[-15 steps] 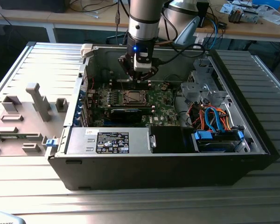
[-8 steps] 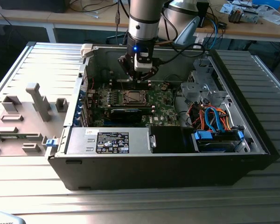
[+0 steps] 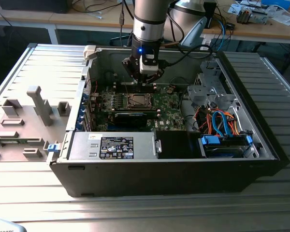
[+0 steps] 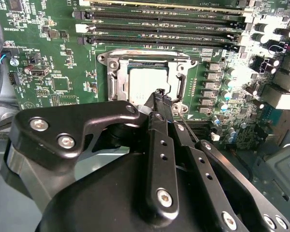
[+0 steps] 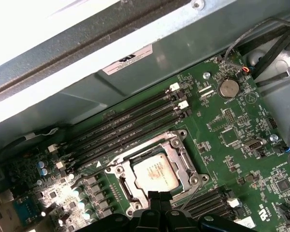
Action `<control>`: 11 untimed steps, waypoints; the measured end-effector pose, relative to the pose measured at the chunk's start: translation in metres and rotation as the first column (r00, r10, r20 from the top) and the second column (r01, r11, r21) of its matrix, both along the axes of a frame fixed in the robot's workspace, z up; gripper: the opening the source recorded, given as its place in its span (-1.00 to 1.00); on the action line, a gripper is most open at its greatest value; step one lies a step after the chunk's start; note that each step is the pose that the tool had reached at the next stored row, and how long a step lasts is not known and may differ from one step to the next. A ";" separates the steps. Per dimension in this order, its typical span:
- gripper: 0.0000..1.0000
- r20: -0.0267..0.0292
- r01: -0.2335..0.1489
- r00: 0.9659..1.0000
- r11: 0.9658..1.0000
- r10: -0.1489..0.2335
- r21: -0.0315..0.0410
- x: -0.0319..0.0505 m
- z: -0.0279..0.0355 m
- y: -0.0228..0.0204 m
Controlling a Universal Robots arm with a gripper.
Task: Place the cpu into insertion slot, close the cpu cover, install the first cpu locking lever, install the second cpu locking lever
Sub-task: 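Install the first cpu locking lever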
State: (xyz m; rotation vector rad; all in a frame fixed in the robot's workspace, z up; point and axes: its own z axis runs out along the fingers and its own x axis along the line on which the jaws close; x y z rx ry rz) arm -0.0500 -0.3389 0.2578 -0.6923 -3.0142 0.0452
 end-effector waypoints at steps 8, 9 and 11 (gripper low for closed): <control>-0.79 0.000 -0.027 1.000 1.000 0.027 0.000 0.0000 0.0000 0.0000; -0.79 0.000 -0.032 0.999 0.999 0.032 0.000 0.0000 0.0000 0.0000; -0.79 0.000 -0.041 0.999 0.999 0.041 0.001 0.0000 0.0000 0.0000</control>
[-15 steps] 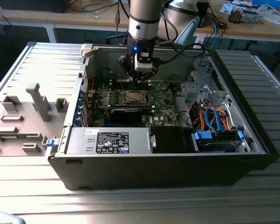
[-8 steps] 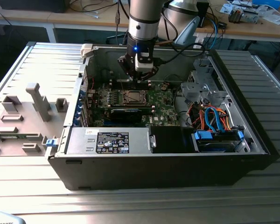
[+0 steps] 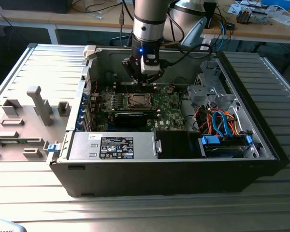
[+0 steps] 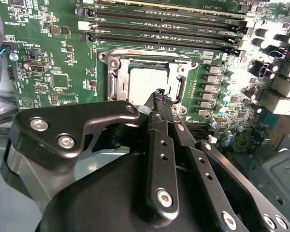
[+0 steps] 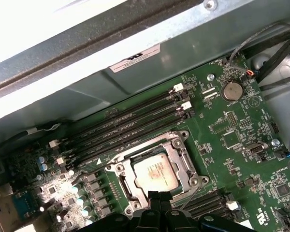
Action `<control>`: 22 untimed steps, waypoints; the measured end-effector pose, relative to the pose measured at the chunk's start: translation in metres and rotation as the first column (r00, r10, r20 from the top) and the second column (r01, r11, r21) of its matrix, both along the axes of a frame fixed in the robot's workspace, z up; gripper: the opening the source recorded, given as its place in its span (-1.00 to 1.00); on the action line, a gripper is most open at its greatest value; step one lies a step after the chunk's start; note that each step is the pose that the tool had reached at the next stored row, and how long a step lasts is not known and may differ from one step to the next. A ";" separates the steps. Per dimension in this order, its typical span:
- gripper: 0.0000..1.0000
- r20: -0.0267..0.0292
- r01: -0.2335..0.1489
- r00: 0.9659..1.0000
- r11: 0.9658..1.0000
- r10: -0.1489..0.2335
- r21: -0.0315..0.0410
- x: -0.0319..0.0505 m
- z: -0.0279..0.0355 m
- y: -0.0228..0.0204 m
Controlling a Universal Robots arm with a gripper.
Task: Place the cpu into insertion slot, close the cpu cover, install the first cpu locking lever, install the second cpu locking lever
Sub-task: 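Install the first cpu locking lever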
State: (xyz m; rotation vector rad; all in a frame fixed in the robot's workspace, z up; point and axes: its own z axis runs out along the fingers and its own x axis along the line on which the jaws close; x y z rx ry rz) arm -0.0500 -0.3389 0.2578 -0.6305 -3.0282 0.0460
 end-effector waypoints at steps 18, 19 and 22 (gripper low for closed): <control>-0.79 0.000 -0.049 0.999 0.999 0.049 0.000 0.0000 0.0000 0.0000; -0.79 0.000 -0.053 0.999 0.999 0.053 0.000 0.0000 0.0000 0.0000; -0.79 0.000 -0.063 0.998 0.998 0.063 0.000 0.0000 0.0000 0.0000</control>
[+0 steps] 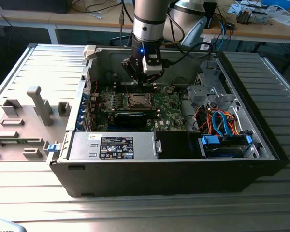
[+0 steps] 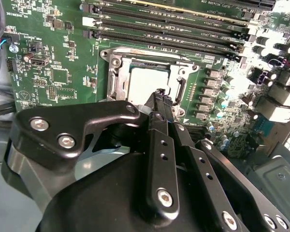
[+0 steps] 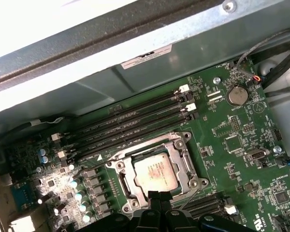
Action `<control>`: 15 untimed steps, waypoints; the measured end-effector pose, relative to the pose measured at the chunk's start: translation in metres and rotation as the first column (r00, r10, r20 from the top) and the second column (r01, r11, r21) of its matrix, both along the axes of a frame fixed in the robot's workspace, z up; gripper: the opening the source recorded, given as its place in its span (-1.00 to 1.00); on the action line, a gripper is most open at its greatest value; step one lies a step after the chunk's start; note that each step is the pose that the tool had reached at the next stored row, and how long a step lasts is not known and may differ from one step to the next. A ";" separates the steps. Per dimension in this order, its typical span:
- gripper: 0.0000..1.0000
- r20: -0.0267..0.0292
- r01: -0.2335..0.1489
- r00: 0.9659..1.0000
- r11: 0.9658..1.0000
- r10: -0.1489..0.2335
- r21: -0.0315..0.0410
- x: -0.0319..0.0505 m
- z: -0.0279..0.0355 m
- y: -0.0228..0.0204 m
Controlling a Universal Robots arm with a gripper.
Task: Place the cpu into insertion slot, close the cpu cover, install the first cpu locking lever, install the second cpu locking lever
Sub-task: 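Install the first cpu locking lever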
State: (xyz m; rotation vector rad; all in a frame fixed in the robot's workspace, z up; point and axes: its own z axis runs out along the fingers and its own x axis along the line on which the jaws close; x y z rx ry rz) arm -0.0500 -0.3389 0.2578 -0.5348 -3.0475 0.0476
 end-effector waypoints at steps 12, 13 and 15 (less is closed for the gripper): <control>-0.79 0.000 -0.033 0.999 0.999 0.033 0.000 0.0000 0.0000 0.0000; -0.79 0.000 -0.035 0.999 0.999 0.035 0.000 0.0000 0.0000 0.0000; -0.79 0.000 -0.042 0.999 0.999 0.042 0.000 0.0000 0.0000 0.0000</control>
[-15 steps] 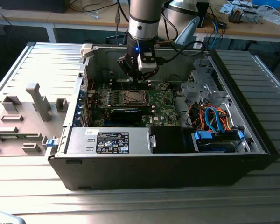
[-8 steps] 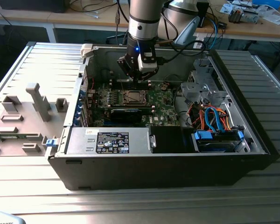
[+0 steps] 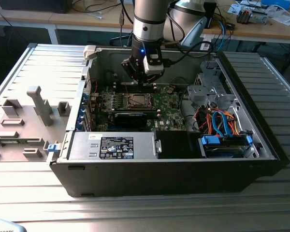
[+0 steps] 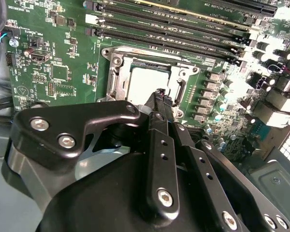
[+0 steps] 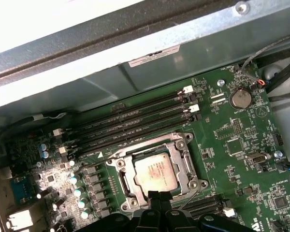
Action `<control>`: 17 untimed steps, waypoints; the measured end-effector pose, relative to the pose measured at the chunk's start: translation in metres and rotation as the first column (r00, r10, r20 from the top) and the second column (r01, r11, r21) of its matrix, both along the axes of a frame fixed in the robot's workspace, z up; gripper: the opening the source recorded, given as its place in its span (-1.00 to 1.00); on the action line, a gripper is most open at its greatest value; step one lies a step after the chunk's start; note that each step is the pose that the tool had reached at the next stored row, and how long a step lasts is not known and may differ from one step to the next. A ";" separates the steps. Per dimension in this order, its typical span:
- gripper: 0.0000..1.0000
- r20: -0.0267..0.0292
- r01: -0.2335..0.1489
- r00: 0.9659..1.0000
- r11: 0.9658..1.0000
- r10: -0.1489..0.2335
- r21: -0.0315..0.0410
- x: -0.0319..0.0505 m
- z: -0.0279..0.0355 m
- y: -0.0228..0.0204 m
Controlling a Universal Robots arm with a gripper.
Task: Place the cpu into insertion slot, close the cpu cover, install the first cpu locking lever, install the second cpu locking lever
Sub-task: 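Install the first cpu locking lever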
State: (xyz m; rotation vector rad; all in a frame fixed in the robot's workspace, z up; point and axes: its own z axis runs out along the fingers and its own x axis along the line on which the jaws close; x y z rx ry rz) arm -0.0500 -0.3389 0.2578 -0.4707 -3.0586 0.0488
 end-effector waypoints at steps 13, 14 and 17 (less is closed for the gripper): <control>-0.79 0.000 -0.030 1.000 1.000 0.030 0.000 0.0000 0.0000 0.0000; -0.79 0.000 -0.034 0.999 0.999 0.034 0.000 0.0000 0.0000 0.0000; -0.79 0.000 -0.044 0.999 0.999 0.044 0.001 0.0000 0.0000 0.0000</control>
